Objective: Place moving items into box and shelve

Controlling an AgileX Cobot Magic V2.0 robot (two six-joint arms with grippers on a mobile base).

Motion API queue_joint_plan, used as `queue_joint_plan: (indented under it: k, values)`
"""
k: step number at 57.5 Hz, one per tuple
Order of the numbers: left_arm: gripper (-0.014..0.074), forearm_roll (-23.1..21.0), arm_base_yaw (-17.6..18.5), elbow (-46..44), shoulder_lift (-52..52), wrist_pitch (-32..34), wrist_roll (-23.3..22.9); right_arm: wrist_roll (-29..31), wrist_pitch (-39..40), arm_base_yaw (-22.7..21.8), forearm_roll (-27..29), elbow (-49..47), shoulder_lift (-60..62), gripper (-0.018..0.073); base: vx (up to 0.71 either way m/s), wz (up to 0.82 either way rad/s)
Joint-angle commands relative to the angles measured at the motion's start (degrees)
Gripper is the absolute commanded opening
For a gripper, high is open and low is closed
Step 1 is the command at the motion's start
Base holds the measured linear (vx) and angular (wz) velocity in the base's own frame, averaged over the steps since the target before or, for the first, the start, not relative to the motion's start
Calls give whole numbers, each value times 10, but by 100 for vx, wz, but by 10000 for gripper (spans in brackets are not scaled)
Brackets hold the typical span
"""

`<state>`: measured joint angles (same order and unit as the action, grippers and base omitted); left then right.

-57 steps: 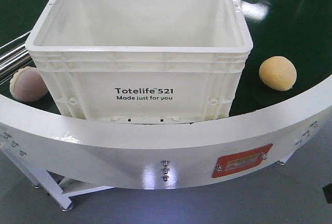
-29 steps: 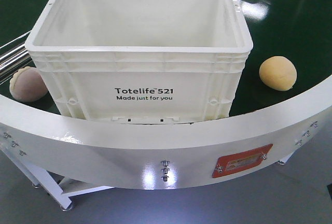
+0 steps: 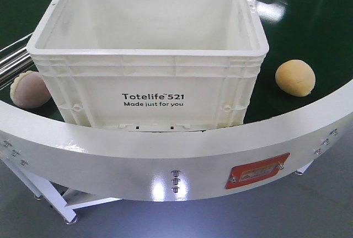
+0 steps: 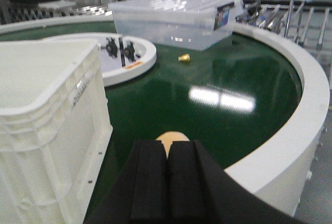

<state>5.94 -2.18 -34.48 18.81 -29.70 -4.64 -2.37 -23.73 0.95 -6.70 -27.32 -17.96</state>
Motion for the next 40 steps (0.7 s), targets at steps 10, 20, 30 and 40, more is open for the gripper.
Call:
queue_joint_plan:
  k: [10, 20, 30, 40]
  values:
    - [-13, 3, 2, -27, 113, -52, -1, 4, 3, -3, -6, -27, -143, -15, 0, 0]
    - [-13, 2, 2, -27, 147, -71, -1, 4, 7, -3, -6, -27, -225, -13, 0, 0]
    - [-13, 2, 2, -27, 150, -70, -1, 1, 10, -3, -6, -41, -291, 86, 0, 0]
    - [-13, 2, 2, -27, 150, -70, -1, 1, 4, -3, -6, -89, -362, 384, 0, 0]
